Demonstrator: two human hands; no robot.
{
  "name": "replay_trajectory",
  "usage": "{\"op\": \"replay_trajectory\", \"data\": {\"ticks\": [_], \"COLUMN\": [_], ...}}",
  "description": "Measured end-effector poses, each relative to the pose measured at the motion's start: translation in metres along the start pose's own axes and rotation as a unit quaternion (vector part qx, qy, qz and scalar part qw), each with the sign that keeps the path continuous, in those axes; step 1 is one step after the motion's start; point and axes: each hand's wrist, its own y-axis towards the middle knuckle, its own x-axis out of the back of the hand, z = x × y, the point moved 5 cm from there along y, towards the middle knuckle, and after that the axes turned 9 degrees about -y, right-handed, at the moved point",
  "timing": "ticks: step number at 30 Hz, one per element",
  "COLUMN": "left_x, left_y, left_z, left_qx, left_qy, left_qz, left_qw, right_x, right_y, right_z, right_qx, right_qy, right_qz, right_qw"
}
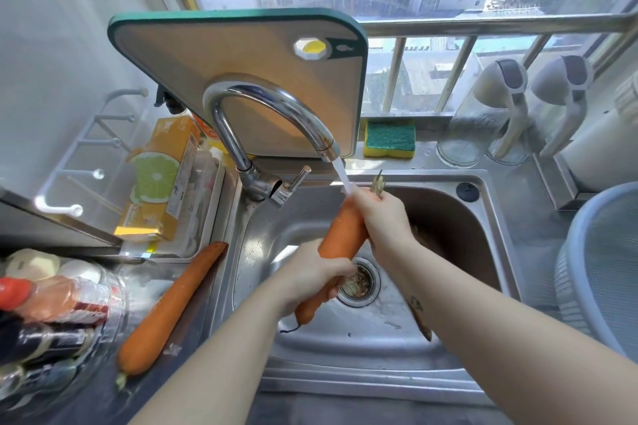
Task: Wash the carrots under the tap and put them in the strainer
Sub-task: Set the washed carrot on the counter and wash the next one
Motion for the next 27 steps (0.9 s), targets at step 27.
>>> {"op": "replay_trajectory", "data": {"ticks": [27], "left_x": [0.012], "left_y": [0.005], "left_z": [-0.012], "left_qx": [-0.062], "left_qy": [0.075], "left_qz": [-0.050], "left_qw": [0.994], "right_x": [0.012], "right_y": [-0.003], "right_z": [-0.002], "right_qx": [-0.037], "right_qy": [-0.008], "right_qz": [0.267], "right_qw": [0.963]}}
